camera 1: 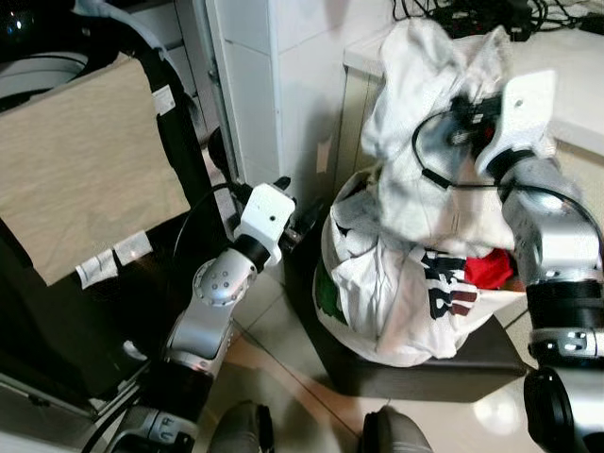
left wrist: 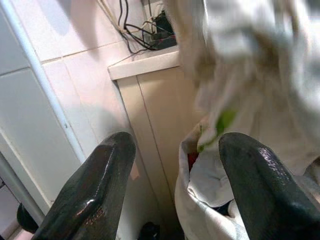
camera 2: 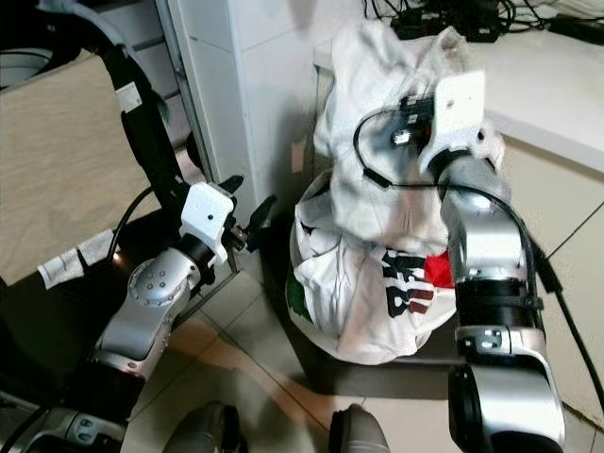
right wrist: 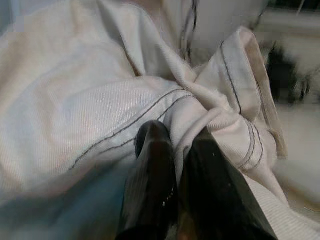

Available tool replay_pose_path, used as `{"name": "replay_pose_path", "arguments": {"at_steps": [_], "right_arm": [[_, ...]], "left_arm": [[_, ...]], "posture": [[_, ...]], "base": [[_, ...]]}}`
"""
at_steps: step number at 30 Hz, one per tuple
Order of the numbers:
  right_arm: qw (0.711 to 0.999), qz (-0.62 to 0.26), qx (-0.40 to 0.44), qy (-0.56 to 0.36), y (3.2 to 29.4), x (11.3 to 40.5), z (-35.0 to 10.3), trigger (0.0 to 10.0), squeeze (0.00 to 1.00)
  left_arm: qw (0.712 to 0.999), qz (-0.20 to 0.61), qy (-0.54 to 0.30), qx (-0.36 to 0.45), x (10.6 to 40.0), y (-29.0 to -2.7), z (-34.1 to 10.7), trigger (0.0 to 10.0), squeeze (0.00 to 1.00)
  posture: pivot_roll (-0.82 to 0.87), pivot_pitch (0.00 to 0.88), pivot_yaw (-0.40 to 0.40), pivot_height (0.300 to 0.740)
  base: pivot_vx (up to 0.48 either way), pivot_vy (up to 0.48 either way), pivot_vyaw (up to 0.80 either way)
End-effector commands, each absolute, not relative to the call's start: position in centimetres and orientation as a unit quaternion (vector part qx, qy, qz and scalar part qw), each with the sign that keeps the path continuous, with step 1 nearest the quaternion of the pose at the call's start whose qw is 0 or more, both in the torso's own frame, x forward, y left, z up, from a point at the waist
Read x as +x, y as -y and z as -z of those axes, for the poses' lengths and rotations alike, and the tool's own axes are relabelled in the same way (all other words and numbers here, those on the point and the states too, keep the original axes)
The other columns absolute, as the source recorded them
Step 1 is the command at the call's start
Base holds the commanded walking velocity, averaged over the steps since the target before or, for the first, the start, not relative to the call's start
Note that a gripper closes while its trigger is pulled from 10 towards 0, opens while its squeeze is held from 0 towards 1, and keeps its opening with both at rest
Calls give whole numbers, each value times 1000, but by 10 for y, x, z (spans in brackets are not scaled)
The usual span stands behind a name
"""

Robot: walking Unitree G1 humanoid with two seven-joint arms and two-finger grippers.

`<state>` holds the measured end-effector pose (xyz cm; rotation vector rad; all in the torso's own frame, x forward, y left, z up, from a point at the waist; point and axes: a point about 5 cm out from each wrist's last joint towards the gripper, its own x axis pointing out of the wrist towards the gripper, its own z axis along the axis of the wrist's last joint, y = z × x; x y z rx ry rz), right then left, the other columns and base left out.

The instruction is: Clothes washing

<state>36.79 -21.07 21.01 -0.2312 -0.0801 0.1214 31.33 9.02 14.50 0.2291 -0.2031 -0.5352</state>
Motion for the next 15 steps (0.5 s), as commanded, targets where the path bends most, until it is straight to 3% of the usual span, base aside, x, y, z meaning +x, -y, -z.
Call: {"name": "replay_pose_path", "arguments": {"at_steps": [1,2,3,4,5,10,15], "right_arm": [[989,-48,-135,31,214,369,-208,0,0],[990,-36,-139,5,219,370,-196,3765,0],[990,-36,-139,5,219,370,-196,3765,0],[988,-33,-146,-32,220,369,-179,10000,537],[986,-46,-145,-73,220,366,-159,10000,1000],[963,-103,-174,-176,216,350,-109,10000,1000],[957,-115,-196,-178,217,349,-106,10000,1000]], "left_arm": [[950,269,106,117,316,-88,-149,10000,0],[950,270,106,117,316,-88,-149,10000,0],[950,270,106,117,316,-88,-149,10000,0],[949,271,107,118,316,-87,-149,10000,0],[949,272,106,119,317,-88,-149,10000,0],[948,272,104,125,317,-92,-150,10000,0],[950,270,96,128,320,-97,-151,10000,0]], "posture": [[-167,0,62,691],[-166,0,62,691],[-166,0,62,691],[-165,0,62,691],[-163,0,60,691],[-149,0,58,691],[-150,0,59,691]], "base": [[0,0,0],[0,0,0],[0,0,0],[0,0,0],[0,0,0],[0,0,0],[0,0,0]]}}
